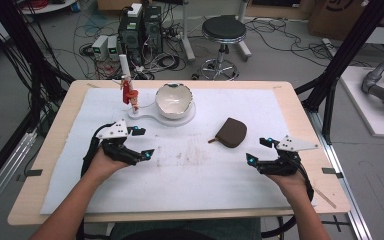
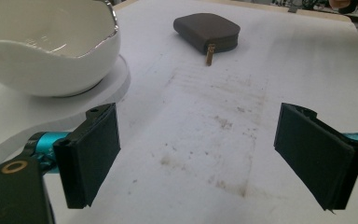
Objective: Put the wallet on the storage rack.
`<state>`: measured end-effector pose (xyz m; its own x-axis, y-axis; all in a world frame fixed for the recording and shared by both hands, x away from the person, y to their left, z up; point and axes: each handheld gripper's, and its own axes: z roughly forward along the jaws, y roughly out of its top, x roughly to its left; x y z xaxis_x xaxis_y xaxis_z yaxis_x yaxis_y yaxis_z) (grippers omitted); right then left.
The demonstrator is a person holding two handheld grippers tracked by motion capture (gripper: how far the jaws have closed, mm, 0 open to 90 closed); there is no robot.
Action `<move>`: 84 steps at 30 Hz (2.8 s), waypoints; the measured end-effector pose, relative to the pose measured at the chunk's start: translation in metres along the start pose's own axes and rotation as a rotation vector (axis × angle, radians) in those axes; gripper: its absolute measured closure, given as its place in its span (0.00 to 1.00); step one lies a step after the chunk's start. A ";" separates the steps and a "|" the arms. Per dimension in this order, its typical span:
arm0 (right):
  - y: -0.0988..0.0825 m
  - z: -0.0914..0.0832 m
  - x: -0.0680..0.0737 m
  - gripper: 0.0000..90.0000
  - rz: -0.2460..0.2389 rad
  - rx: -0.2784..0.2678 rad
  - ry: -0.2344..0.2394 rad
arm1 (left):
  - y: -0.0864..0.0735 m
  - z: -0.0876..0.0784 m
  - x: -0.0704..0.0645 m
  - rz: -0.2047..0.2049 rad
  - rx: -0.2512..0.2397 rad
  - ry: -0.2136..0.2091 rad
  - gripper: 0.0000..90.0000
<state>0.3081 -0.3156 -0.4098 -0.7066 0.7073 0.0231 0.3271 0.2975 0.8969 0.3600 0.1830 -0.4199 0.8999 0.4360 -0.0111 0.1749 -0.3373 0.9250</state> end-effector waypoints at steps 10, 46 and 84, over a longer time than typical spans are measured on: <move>-0.007 -0.010 0.001 0.21 0.001 0.000 -0.005 | 0.016 0.042 -0.002 -0.001 0.007 -0.053 0.16; -0.011 -0.012 0.004 0.21 -0.010 0.015 0.002 | 0.053 0.196 -0.012 0.106 0.223 -0.144 0.37; -0.011 -0.007 0.004 0.21 -0.022 0.026 0.011 | 0.047 0.213 -0.019 0.162 0.291 -0.108 0.93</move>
<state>0.2971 -0.3205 -0.4165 -0.7210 0.6929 0.0083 0.3269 0.3296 0.8857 0.4365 -0.0185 -0.4567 0.9595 0.2721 0.0726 0.1190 -0.6256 0.7710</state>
